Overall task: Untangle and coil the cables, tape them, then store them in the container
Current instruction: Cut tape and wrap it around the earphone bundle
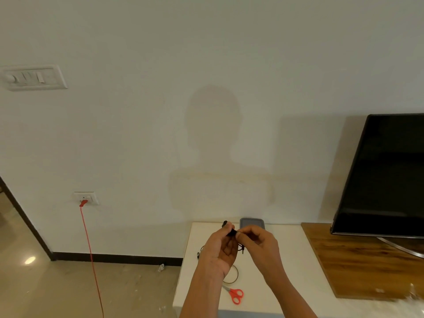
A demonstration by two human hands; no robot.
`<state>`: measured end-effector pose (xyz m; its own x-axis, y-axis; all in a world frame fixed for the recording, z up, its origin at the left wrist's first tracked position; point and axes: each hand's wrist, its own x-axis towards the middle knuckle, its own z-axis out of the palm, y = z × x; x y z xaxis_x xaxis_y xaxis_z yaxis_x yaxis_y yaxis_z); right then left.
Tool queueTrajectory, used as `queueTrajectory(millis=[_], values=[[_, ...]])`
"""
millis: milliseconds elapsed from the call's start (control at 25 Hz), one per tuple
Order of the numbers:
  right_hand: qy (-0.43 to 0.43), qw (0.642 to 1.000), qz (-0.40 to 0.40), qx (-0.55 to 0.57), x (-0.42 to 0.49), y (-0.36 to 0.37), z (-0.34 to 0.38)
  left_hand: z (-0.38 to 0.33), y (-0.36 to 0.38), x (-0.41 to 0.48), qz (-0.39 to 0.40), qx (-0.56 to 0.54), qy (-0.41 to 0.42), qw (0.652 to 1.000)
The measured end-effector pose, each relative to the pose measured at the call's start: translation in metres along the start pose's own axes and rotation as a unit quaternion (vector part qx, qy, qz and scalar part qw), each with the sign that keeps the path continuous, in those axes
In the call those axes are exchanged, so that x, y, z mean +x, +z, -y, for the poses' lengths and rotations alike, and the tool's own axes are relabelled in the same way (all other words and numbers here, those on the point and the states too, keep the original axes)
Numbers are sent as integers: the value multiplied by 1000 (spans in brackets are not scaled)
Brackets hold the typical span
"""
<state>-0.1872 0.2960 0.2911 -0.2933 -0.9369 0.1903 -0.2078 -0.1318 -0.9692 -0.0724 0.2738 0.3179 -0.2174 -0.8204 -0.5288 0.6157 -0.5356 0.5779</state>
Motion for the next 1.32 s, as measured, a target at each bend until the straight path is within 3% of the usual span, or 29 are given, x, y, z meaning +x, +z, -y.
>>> queueTrajectory(millis=[240,400,640,880,1040,1320], values=[[62,992,-21,106,-3,14,-10,7,-8,5,-2,-8,7,1000],[58,994,-12,97,0,14,-13,8,-13,11,-19,-2,22,1000],[125,988,33,80,10,12,-25,14,-19,24,-29,-10,28,999],[-57,996,-37,-51,6,15,-44,15,-22,29,-22,-53,25,998],[-282,938,-15,-204,9,9,-63,13,-25,29,-7,-49,30,998],[-374,860,-48,-343,16,6,-66,15,-24,34,-18,-32,50,998]])
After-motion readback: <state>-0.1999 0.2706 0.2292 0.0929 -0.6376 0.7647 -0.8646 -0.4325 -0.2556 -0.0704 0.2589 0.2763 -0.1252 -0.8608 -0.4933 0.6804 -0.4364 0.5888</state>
